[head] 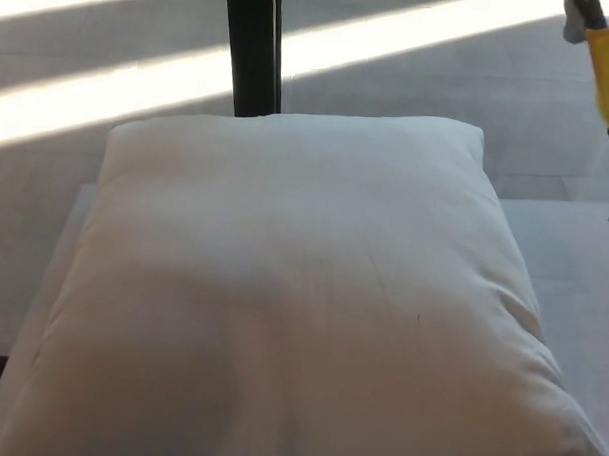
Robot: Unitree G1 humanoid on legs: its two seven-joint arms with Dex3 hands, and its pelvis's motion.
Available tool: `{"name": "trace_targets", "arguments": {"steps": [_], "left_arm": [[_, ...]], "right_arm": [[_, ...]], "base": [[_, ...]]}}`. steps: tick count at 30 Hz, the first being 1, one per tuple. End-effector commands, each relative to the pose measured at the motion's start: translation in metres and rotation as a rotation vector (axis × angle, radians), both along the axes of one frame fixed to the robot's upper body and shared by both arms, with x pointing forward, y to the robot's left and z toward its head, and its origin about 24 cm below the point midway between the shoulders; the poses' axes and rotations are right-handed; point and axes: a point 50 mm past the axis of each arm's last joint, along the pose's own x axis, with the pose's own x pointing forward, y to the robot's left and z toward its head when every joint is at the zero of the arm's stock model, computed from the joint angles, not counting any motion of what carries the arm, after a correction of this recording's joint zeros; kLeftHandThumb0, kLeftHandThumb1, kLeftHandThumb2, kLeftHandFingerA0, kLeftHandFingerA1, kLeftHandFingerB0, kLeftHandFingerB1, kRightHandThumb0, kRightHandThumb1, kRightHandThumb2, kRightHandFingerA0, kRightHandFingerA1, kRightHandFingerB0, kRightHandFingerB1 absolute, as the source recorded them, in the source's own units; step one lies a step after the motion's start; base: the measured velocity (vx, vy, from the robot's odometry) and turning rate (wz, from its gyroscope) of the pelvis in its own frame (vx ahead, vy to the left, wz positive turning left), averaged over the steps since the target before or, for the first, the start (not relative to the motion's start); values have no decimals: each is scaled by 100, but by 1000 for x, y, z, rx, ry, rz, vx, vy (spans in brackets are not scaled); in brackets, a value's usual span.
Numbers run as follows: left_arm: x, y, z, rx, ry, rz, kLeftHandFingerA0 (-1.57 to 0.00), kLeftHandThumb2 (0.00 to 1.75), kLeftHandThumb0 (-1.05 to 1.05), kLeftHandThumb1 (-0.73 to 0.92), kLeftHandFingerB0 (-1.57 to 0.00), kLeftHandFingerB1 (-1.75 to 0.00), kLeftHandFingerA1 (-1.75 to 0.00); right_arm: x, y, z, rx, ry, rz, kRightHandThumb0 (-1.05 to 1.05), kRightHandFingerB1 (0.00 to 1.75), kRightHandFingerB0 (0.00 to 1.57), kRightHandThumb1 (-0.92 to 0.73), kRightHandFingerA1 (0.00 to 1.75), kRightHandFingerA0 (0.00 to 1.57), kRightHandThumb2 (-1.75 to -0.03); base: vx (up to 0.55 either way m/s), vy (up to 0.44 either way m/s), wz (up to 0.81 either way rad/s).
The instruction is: A hammer is kept on the right hand side and a pillow is kept on the left hand side on the desk infront of the robot and the robot uses its right hand to pick up the hammer and makes a downward swinging motion to hit the pillow
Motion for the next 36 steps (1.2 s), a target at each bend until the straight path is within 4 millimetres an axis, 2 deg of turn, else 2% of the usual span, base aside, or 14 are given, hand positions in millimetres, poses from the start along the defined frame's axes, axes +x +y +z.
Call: {"name": "trace_targets", "arguments": {"steps": [1,7,8,9,10,11,13,17,24,25,27,33,35,36], "left_arm": [[-5,11,9,37,-4,0,-58,64,-68,78,-45,-42,-53],[-6,17,14,58,-5,8,-59,64,-70,77,-49,-42,-54],[-6,17,14,57,2,4,-51,100,-67,61,-39,-55,-62],[-6,17,14,57,2,4,-56,64,-65,80,-44,-41,-49],[-6,17,14,54,3,6,-57,64,-67,79,-45,-40,-50],[-6,17,14,54,6,8,-59,64,-67,79,-45,-41,-50],[-6,17,14,55,7,13,-59,64,-67,79,-46,-41,-51],[-5,16,13,47,-10,20,-58,63,-67,78,-46,-41,-51],[-5,16,13,35,-22,27,-56,63,-67,78,-48,-42,-53],[-5,16,13,34,-20,27,-56,63,-67,79,-47,-42,-53],[-5,16,13,34,-20,23,-54,64,-66,79,-46,-42,-52],[-5,16,13,35,-17,15,-54,63,-69,78,-47,-42,-52],[-5,16,13,33,-21,22,-56,64,-68,78,-48,-43,-53],[-5,16,13,33,-21,27,-58,63,-68,78,-49,-42,-53]], "right_arm": [[-5,-30,-10,-427,-107,-170,-24,174,63,-74,175,97,-108],[-11,-31,-33,-771,-84,-130,-23,175,72,-66,175,97,-94],[-14,-28,-36,-859,-108,-89,-21,158,80,-63,175,95,-106],[-14,-28,-36,-870,-112,-83,-25,125,101,-55,142,125,-112],[-14,-26,-37,-919,-111,-77,-15,144,78,-58,175,113,-104],[-15,-25,-40,-976,-124,-70,-18,144,80,-56,175,91,-105],[-17,-23,-46,-1119,-173,-33,-18,141,78,-53,173,88,-108],[-19,-26,-57,-1231,-172,-2,-13,137,71,-58,175,93,-99],[-20,-37,-64,-1325,-145,2,-19,133,71,-56,165,79,-102],[-21,-38,-65,-1352,-140,-1,-25,116,74,-58,159,79,-103],[-22,-40,-68,-1409,-121,-1,-27,113,73,-59,160,81,-100],[-28,-39,-86,-1523,-124,57,-25,128,75,-66,166,85,-92],[-28,-35,-88,-1513,-113,75,-26,107,80,-68,138,89,-80],[-28,-28,-90,-1468,-132,81,-28,115,80,-57,153,84,-94]], "base": [[0,0,0],[0,0,0],[0,0,0],[0,0,0],[0,0,0],[0,0,0],[0,0,0],[0,0,0],[0,0,0],[0,0,0],[0,0,0],[0,0,0],[0,0,0],[0,0,0]]}}
